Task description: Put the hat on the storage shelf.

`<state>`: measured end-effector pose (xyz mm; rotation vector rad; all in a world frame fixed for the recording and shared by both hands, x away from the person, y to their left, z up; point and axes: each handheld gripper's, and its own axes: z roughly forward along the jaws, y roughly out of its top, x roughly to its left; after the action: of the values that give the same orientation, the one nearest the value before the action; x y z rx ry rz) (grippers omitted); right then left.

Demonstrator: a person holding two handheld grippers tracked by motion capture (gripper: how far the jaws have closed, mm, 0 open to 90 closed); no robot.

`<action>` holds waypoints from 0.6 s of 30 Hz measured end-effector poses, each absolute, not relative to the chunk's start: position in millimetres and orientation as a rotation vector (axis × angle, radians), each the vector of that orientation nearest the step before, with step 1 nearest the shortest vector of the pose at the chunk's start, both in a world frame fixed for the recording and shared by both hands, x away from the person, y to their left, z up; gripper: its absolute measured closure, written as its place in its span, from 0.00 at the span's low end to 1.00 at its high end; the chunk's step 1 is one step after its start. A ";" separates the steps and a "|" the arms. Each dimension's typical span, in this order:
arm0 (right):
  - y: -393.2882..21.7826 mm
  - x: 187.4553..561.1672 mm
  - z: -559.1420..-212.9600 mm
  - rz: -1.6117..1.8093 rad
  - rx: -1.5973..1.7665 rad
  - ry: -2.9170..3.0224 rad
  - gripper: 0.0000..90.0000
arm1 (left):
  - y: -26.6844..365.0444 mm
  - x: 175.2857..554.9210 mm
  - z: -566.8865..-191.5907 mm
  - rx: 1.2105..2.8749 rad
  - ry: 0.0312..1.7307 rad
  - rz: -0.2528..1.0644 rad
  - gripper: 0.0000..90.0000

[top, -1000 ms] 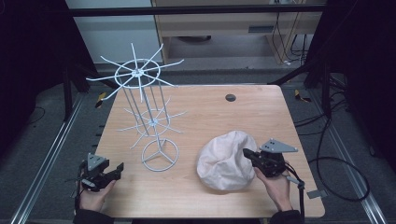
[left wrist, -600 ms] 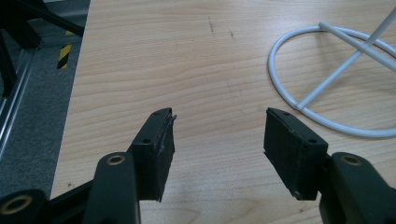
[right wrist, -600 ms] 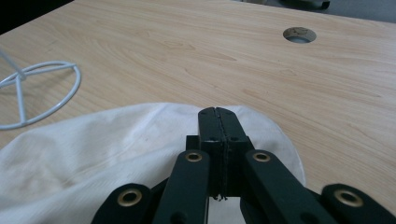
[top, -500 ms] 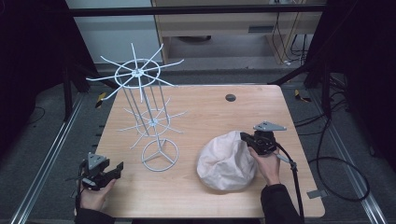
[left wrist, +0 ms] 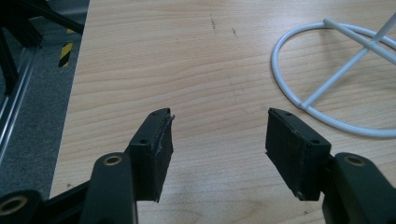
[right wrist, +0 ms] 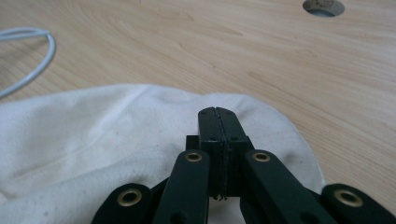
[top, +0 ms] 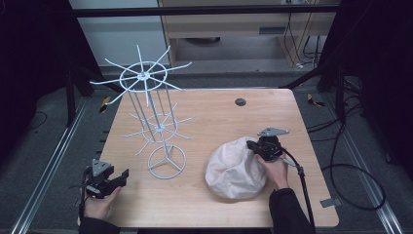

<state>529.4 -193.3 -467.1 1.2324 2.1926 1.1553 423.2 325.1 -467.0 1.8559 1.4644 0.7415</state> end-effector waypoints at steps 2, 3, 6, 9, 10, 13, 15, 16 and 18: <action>-195.3 528.3 -466.1 1.127 1.223 2.202 1.00 | 325.1 423.6 -467.1 1.853 1.466 0.740 0.45; -196.2 527.7 -465.5 1.122 1.230 2.207 1.00 | 325.1 423.6 -467.1 1.853 1.466 0.740 0.45; -198.6 527.0 -464.8 1.101 1.243 2.206 1.00 | 324.7 423.5 -467.0 1.858 1.463 0.741 0.45; -205.2 526.4 -464.8 1.063 1.259 2.195 1.00 | 324.2 423.0 -466.5 1.856 1.461 0.740 0.45; -207.0 525.9 -464.6 1.058 1.268 2.191 1.00 | 324.2 423.0 -466.3 1.855 1.460 0.740 0.45; -212.5 523.7 -463.4 1.031 1.282 2.189 1.00 | 324.4 423.1 -466.4 1.856 1.460 0.740 0.45; -215.1 521.4 -463.0 1.013 1.285 2.191 1.00 | 324.4 423.1 -466.4 1.856 1.461 0.740 0.45; -215.1 521.4 -463.0 1.013 1.285 2.191 1.00 | 324.2 423.0 -466.4 1.856 1.461 0.740 0.45; -217.4 517.5 -462.0 0.979 1.284 2.184 1.00 | 323.5 422.5 -465.9 1.853 1.460 0.741 0.45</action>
<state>517.5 -217.4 -462.0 1.2837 2.1842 0.9788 422.5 323.5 -465.9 1.8528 1.4596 0.7413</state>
